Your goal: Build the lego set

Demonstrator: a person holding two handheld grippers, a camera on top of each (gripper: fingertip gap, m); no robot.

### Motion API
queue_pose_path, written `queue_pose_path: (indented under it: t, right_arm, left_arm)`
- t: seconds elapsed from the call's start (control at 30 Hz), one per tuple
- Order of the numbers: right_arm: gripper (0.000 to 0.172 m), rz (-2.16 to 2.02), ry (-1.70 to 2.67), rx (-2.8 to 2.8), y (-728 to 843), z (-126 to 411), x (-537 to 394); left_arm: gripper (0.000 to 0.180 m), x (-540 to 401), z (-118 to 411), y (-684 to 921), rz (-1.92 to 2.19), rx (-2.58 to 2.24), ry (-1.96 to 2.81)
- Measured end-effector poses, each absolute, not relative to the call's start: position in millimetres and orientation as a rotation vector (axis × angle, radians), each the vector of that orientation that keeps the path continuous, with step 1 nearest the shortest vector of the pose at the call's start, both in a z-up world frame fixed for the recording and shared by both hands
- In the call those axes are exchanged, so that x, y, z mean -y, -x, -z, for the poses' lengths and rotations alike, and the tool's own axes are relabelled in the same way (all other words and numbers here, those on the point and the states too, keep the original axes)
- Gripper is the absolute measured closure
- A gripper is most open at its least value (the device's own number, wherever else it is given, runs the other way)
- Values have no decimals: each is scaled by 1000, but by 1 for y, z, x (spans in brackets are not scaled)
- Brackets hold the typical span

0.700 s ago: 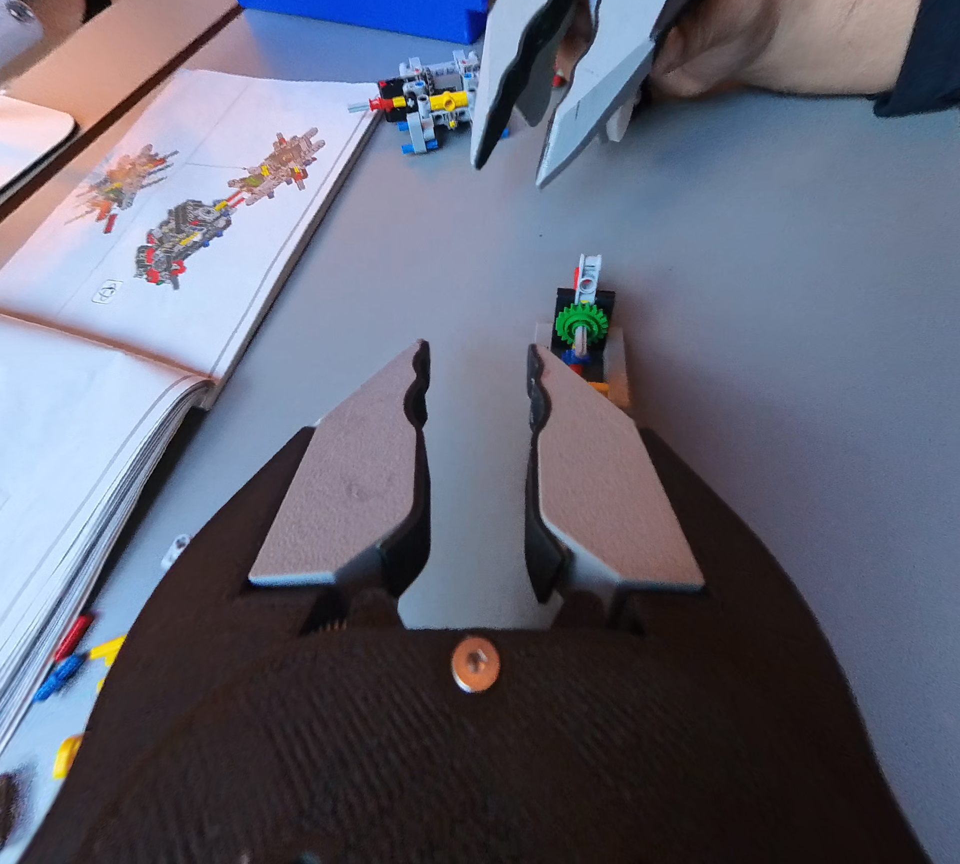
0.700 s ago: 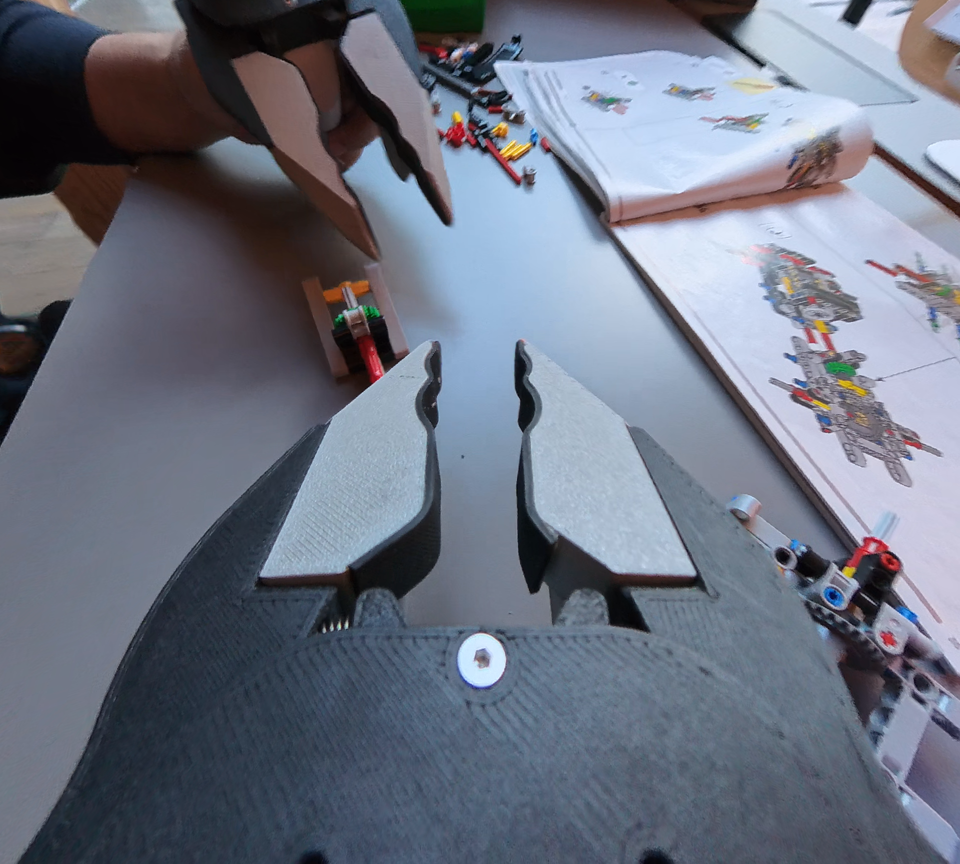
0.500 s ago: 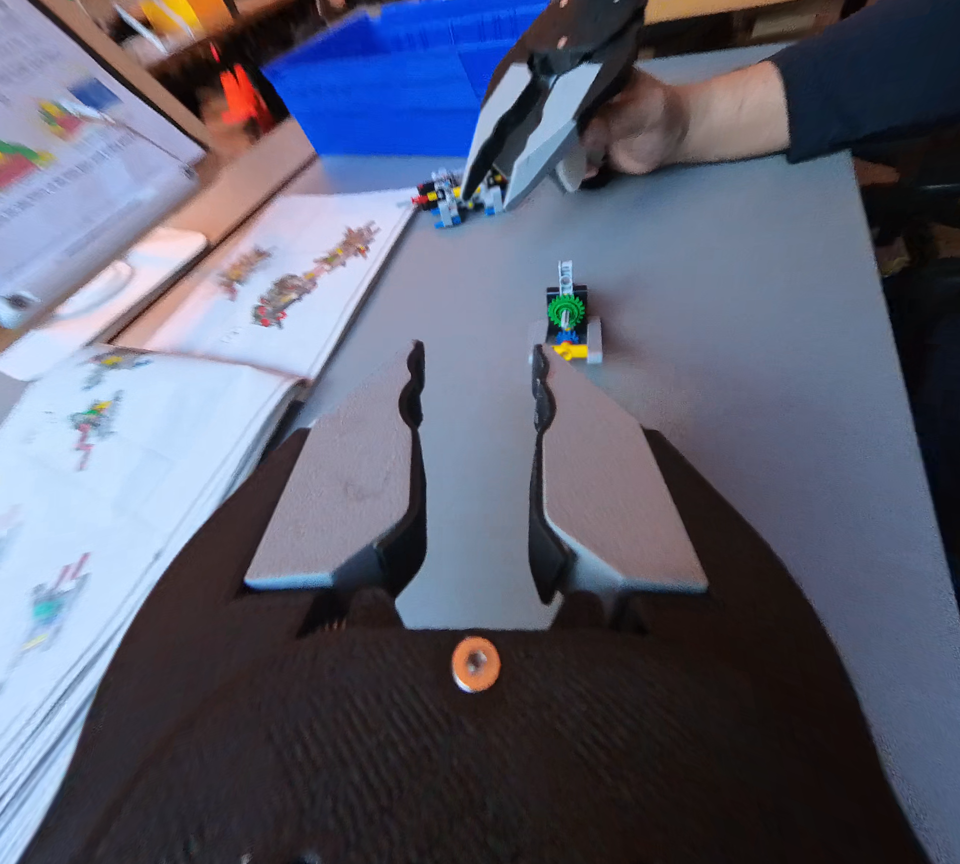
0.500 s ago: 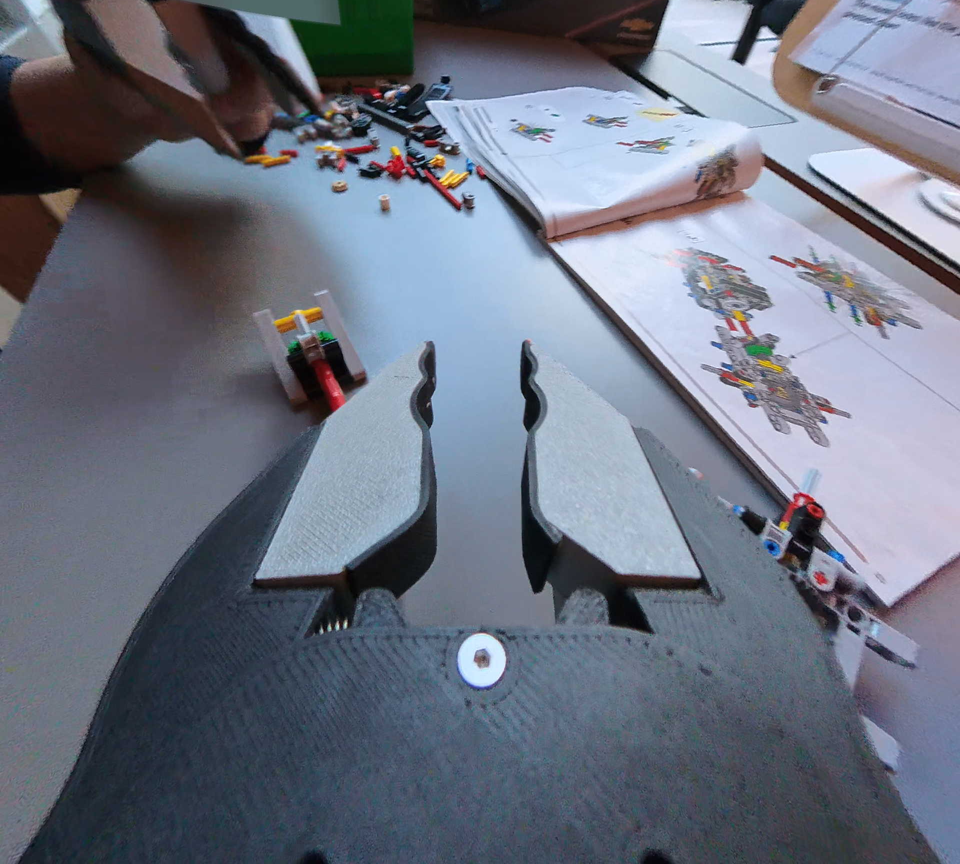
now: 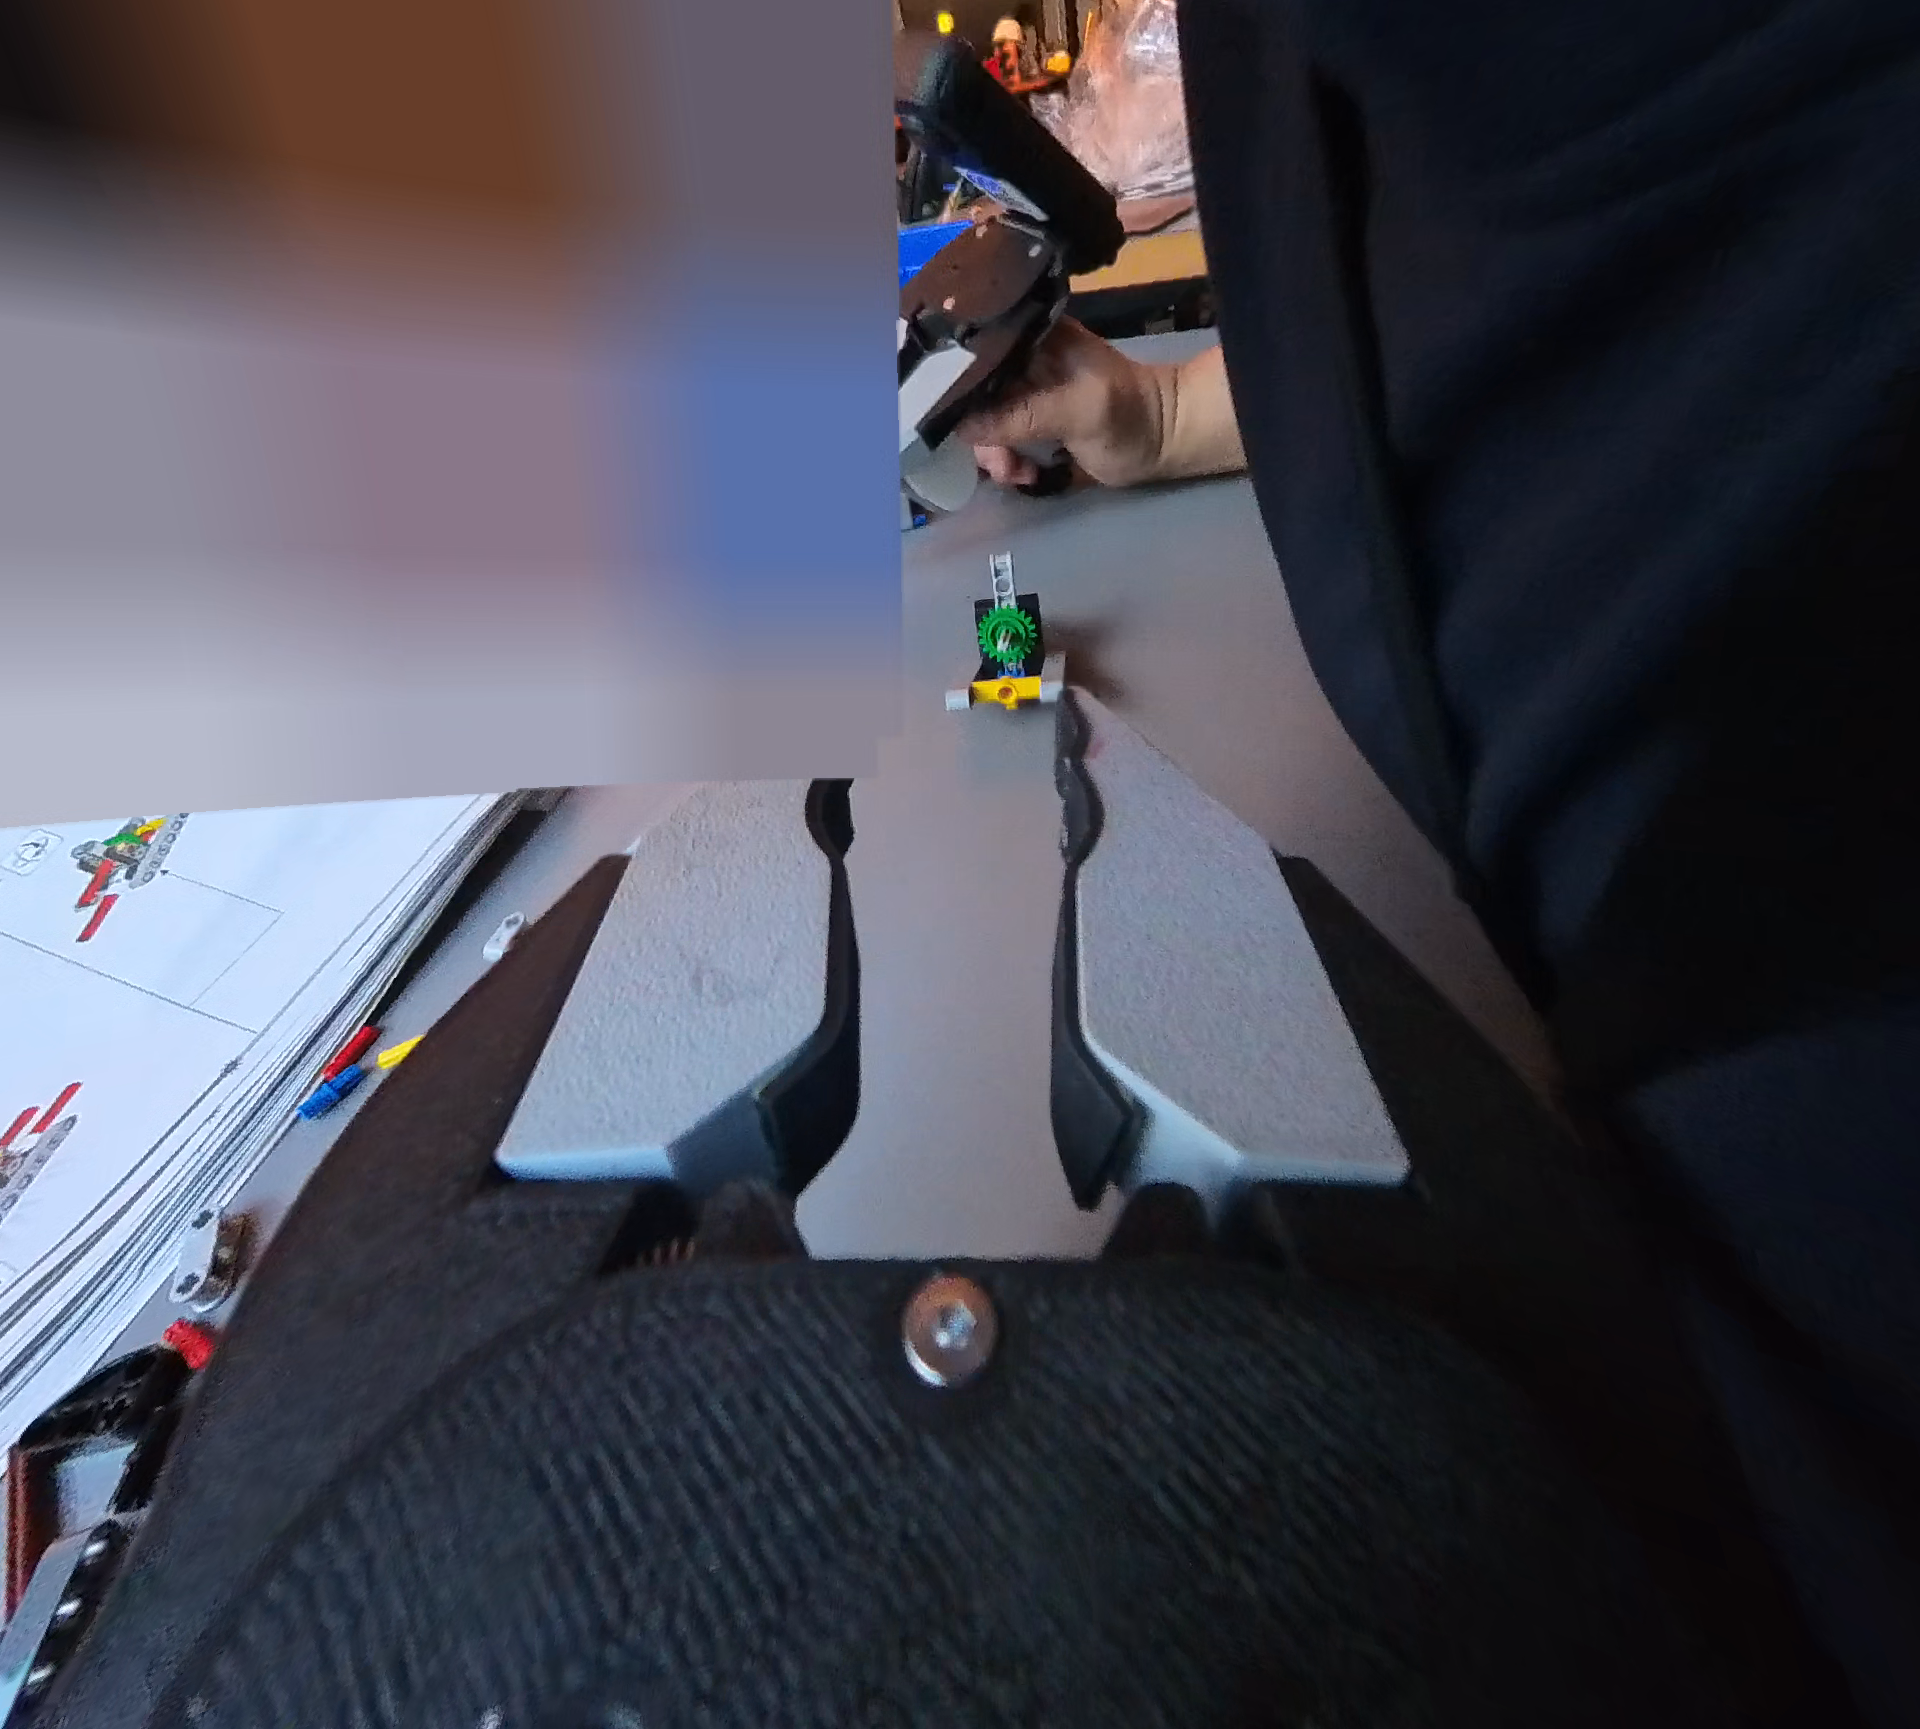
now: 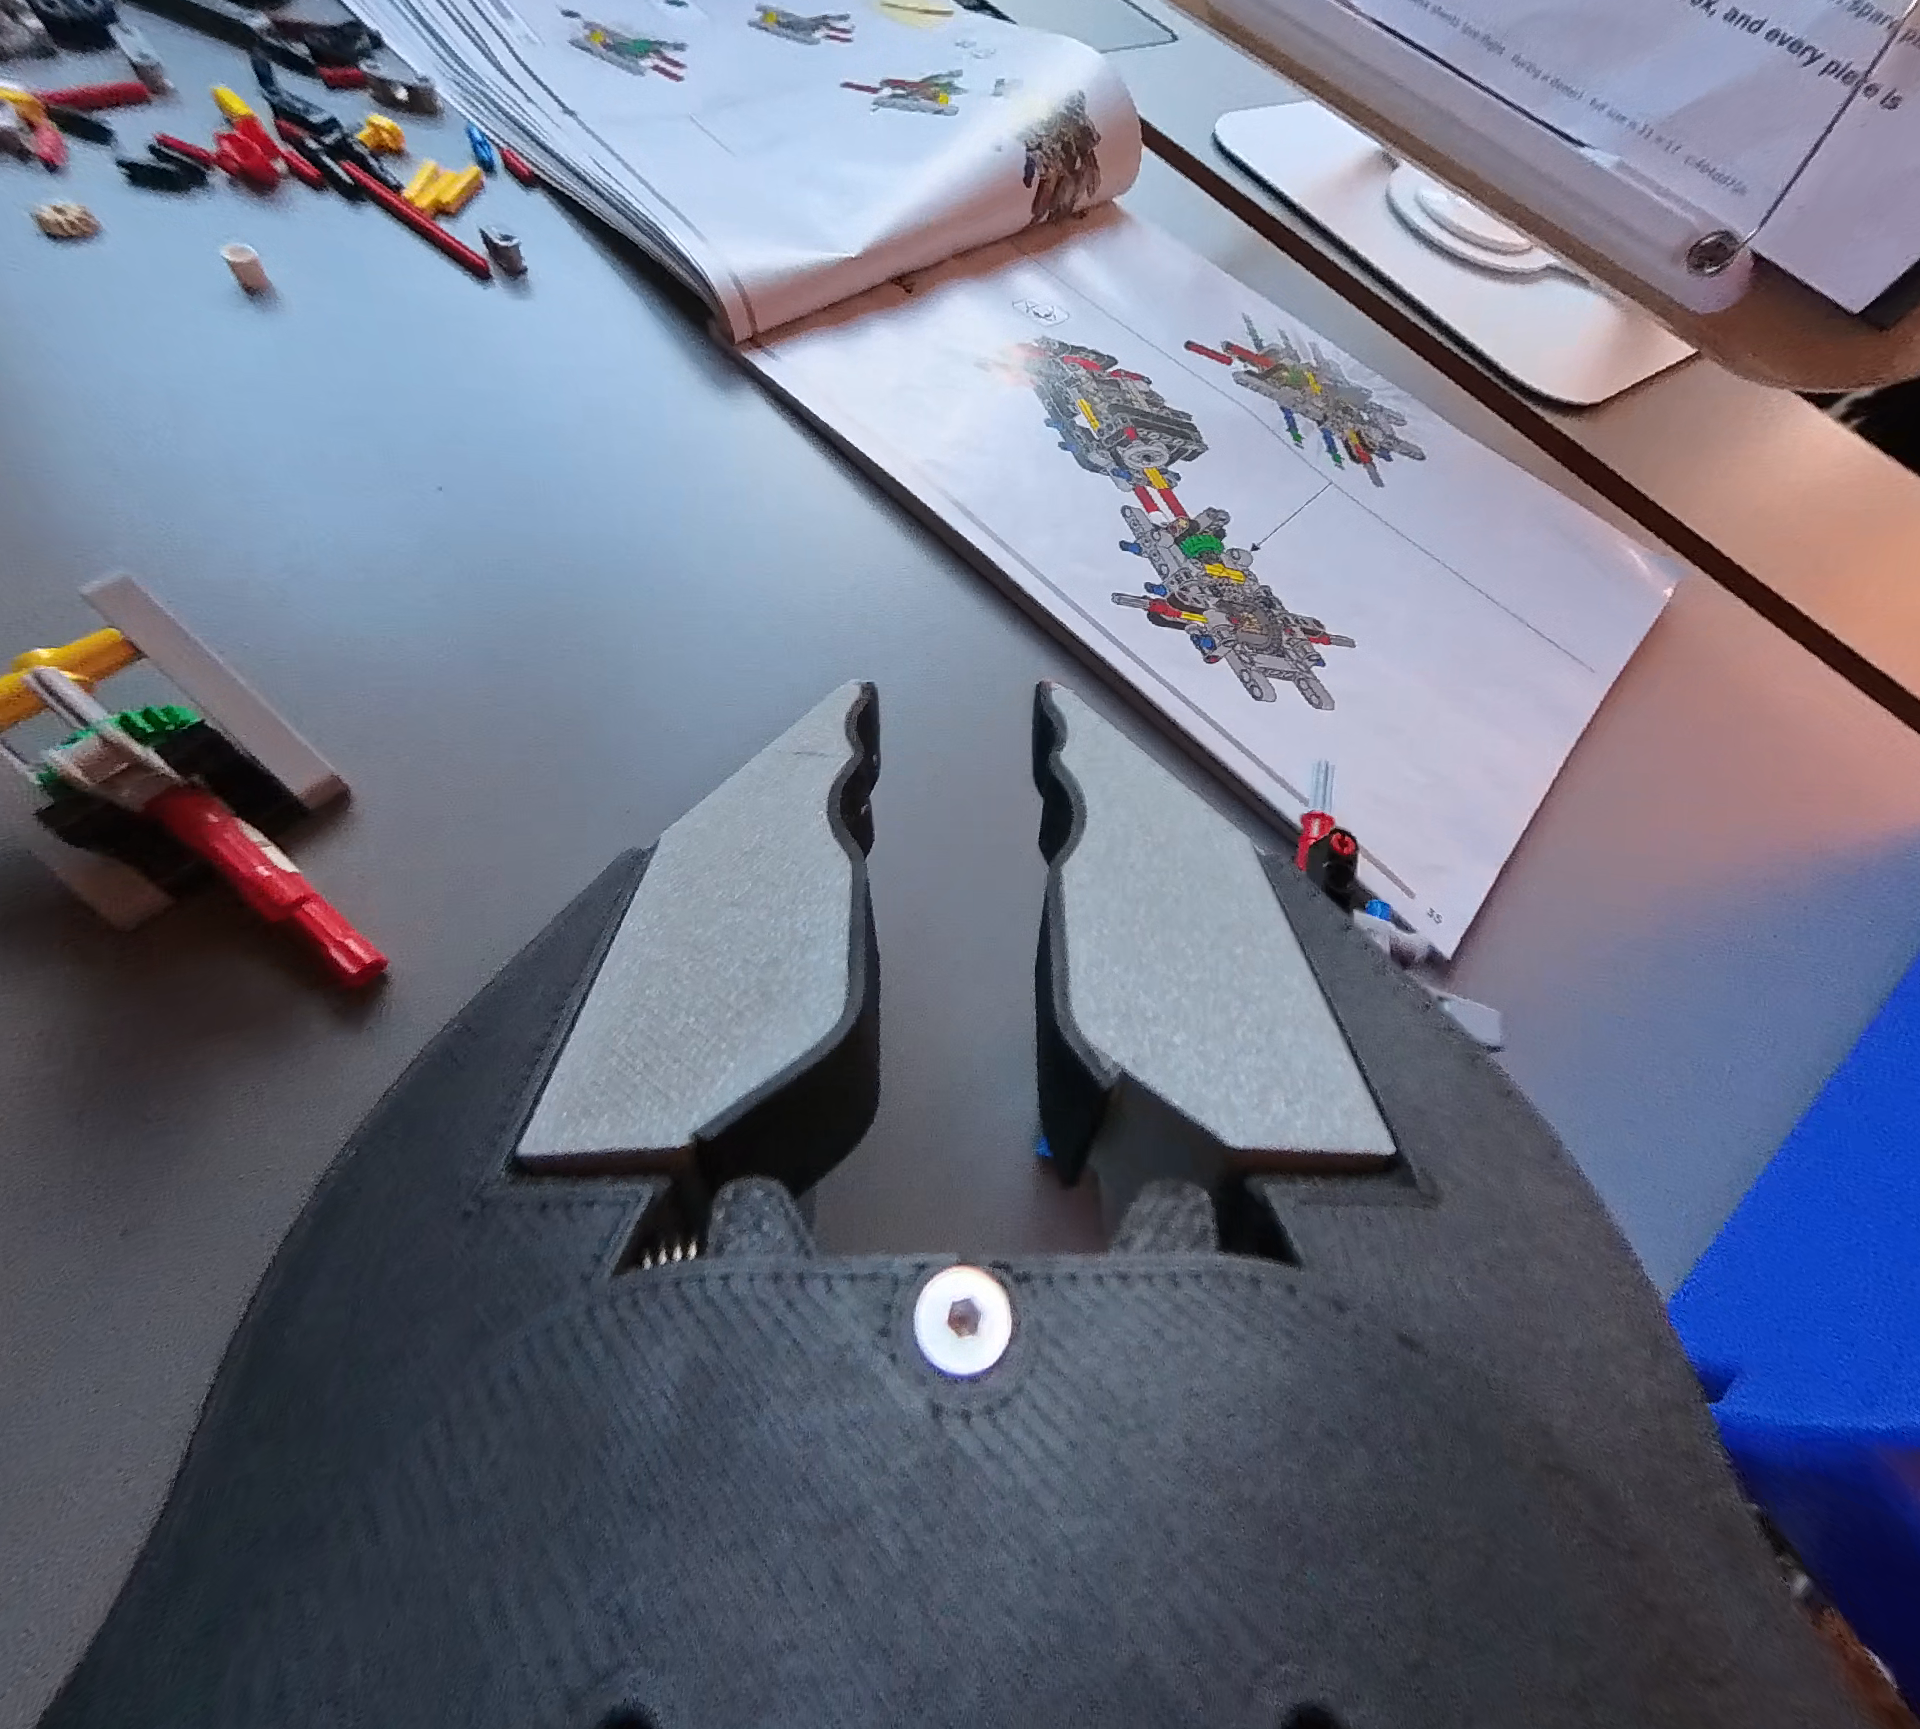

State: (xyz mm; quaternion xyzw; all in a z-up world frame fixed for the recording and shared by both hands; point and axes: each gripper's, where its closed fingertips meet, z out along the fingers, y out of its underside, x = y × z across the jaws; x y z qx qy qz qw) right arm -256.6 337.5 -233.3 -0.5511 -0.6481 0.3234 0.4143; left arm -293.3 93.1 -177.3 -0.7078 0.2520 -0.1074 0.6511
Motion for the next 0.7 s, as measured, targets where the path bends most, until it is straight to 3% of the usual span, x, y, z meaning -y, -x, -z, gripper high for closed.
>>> queue_pose_path:
  t: [0.47,0.67,0.7]
  right_arm:
    - [152,-828,1212,1602,258,216,-322]
    - [151,-920,1241,1635,260,218,-311]
    - [150,-942,1239,1638,260,217,-308]
  left_arm:
    - [154,-88,175,319,193,-403,1777]
    - [166,-25,197,432,-140,-68,2174]
    - [176,-13,204,442,-113,-14,2235]
